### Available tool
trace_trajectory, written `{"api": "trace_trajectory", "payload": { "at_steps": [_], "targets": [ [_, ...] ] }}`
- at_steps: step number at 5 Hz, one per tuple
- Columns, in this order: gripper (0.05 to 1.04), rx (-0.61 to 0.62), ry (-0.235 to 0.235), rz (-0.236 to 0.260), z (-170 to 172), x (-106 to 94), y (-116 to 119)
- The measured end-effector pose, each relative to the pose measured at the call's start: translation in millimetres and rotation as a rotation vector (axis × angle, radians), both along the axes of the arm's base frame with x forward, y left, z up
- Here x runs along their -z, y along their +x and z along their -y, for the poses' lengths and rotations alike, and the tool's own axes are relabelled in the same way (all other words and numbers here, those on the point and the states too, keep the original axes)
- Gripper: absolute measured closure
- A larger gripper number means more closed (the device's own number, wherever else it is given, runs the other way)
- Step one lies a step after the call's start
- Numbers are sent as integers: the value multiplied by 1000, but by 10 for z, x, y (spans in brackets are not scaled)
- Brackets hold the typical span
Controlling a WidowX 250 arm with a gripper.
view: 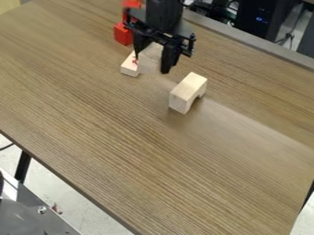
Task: Put the white block on top of the arch
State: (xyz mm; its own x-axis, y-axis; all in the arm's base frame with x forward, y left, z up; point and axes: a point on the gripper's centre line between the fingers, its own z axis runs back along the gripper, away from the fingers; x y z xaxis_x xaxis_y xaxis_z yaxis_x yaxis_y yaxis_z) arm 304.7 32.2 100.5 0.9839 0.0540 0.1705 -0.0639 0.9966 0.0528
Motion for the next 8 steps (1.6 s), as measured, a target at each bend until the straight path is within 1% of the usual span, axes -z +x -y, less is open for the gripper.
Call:
{"api": "trace_trajectory", "payload": {
  "at_steps": [1, 3, 4, 5, 7, 8],
  "targets": [
    [496, 40, 9, 3, 118, 1, -48],
    [496, 66, -8, 13, 303, 22, -15],
    [496, 63, -2, 9, 381, 156, 121],
    [496, 49, 2, 30, 389, 246, 266],
    [496, 39, 5, 27, 395, 383, 499],
    [496, 37, -4, 24, 393, 387, 499]
  ]
}}
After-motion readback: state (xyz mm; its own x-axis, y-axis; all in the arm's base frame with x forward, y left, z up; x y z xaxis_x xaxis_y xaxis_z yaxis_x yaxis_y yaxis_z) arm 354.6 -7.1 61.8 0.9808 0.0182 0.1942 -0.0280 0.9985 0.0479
